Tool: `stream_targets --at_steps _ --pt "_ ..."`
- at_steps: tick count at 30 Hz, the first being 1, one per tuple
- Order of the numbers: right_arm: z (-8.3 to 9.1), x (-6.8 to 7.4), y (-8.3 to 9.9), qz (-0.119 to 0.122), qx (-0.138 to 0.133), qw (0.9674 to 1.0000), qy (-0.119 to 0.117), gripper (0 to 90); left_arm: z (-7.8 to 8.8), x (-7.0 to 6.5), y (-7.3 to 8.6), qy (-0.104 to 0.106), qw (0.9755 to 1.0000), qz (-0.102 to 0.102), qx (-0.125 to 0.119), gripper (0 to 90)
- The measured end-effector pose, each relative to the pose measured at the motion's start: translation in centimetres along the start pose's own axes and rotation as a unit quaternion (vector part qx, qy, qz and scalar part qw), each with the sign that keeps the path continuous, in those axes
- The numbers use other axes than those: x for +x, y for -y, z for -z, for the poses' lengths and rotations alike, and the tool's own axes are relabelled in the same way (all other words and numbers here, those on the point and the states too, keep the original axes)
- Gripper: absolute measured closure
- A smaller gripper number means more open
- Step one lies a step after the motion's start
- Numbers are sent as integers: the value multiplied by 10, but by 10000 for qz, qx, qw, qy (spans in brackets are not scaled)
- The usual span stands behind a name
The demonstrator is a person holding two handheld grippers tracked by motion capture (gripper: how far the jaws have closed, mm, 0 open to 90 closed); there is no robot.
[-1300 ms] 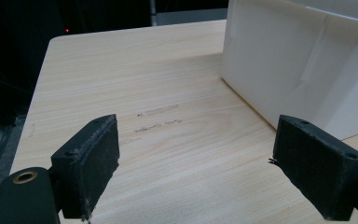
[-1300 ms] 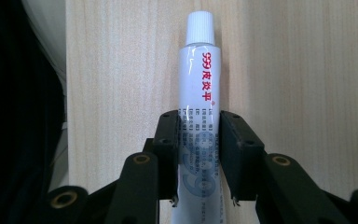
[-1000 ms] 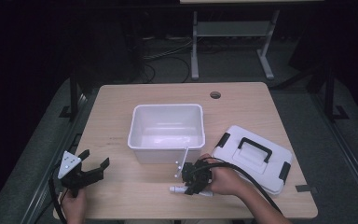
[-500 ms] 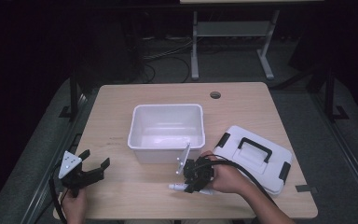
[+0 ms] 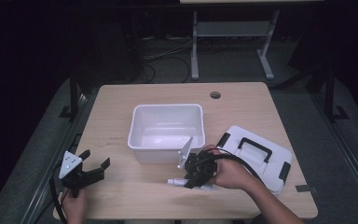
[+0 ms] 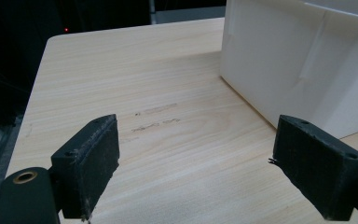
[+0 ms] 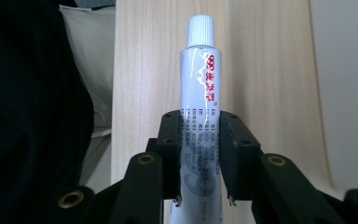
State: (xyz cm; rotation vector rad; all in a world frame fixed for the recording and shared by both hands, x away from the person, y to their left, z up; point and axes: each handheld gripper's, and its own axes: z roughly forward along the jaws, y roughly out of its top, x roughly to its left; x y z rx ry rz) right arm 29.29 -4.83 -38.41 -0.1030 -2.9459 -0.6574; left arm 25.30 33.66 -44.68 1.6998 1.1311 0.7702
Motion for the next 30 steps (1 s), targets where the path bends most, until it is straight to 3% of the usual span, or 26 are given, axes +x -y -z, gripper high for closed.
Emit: stream_targets --at_steps 15,30 --pt "43 3 -29 229 -237 9993 170 711 0 0 0 3 10000 4 -2 137" --pt "74 -8 -49 296 -444 9980 345 711 0 0 0 -1 10000 -18 8 137"
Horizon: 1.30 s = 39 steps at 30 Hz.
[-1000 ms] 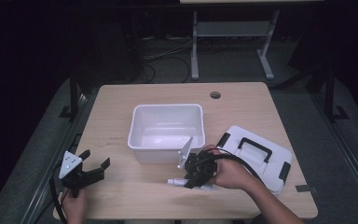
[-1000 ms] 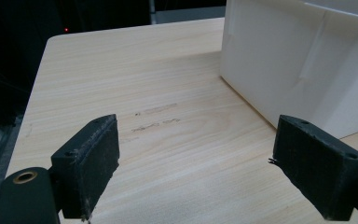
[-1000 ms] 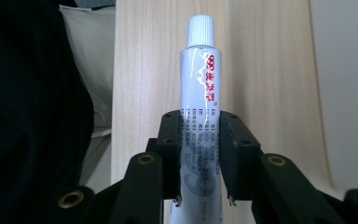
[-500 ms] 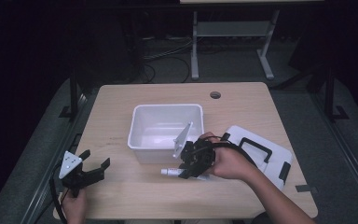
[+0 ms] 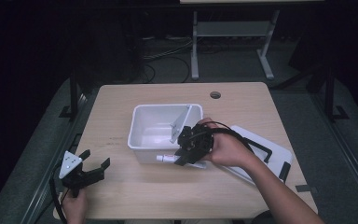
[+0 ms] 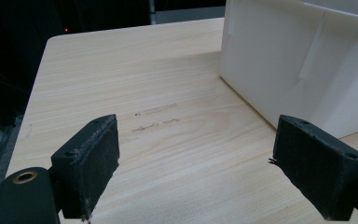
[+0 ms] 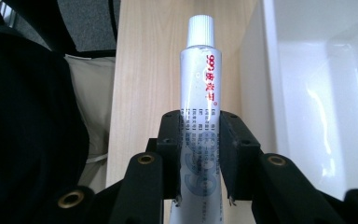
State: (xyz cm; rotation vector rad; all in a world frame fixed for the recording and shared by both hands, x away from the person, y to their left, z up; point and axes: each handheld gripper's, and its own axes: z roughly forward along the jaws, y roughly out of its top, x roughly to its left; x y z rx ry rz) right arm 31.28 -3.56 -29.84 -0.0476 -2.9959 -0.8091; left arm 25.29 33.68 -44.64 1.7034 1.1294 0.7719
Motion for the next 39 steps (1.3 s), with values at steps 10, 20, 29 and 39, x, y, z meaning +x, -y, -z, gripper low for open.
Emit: stream_targets --at_steps 10,20,29,39 --pt "8 -16 -11 -62 -67 9999 101 711 0 1 0 -4 10000 7 -17 137" --pt "9 -34 -21 -108 -49 9998 157 711 0 1 0 -2 10000 6 -20 137" --pt "4 -52 -22 -280 -44 9995 131 711 0 1 0 -4 10000 10 -13 137" --pt "-7 -65 -21 -364 88 9992 110 711 0 1 0 9 10000 17 -7 137"
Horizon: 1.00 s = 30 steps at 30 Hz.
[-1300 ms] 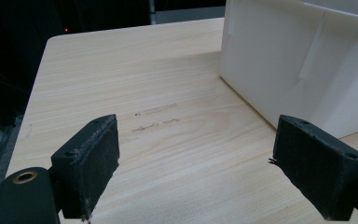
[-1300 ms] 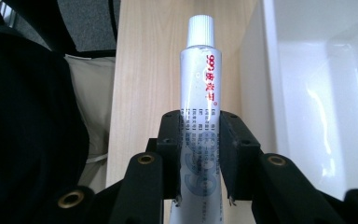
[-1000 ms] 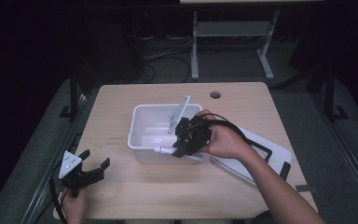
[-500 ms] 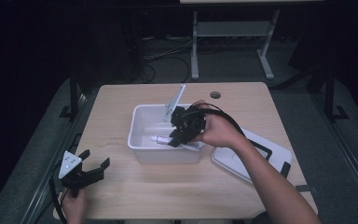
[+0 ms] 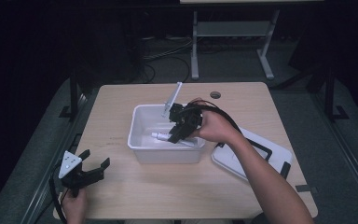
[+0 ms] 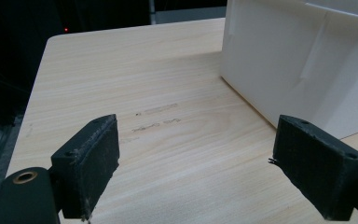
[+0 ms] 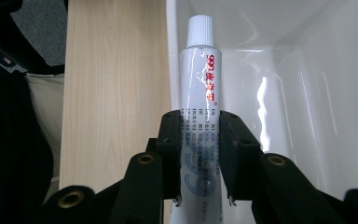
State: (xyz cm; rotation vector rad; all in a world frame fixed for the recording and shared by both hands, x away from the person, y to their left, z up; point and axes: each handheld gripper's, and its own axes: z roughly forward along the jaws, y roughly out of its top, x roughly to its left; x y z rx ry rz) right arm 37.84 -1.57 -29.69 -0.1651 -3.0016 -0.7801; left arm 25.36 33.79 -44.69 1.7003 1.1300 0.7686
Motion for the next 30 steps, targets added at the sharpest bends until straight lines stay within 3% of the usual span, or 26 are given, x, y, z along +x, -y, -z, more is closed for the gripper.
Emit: stream_targets --at_steps 15,30 --pt "-19 -20 6 -223 60 9997 -117 711 0 0 0 2 10000 13 -1 137" --pt "-36 -27 9 -323 183 9992 -171 711 0 1 0 -1 10000 12 -2 137"
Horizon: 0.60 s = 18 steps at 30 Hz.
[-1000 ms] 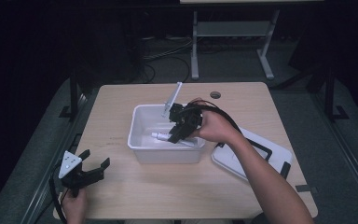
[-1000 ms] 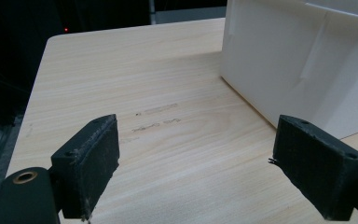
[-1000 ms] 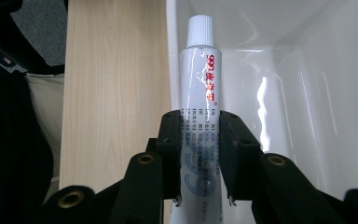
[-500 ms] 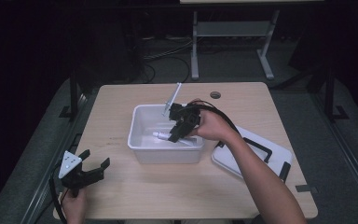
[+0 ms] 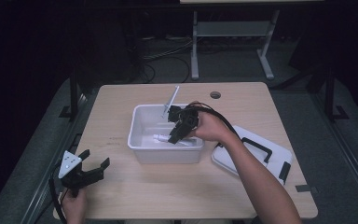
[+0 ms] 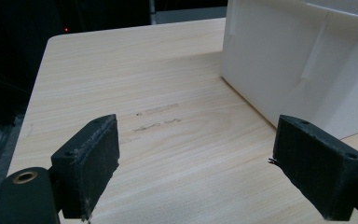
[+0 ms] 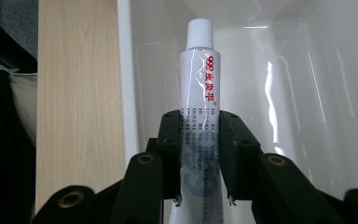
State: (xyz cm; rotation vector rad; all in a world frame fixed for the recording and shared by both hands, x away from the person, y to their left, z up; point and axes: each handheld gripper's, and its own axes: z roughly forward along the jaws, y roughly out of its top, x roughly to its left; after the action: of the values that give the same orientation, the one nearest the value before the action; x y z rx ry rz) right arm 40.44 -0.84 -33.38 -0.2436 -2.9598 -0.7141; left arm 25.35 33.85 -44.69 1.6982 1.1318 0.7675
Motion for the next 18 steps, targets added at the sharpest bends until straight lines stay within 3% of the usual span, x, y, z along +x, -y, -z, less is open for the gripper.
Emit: stream_targets --at_steps 6,18 --pt "-9 -1 -1 6 97 9999 -38 711 0 0 0 -3 10000 6 -26 137" --pt "-20 -11 11 -258 90 9995 -154 710 -1 -1 0 2 10000 -6 -7 137"
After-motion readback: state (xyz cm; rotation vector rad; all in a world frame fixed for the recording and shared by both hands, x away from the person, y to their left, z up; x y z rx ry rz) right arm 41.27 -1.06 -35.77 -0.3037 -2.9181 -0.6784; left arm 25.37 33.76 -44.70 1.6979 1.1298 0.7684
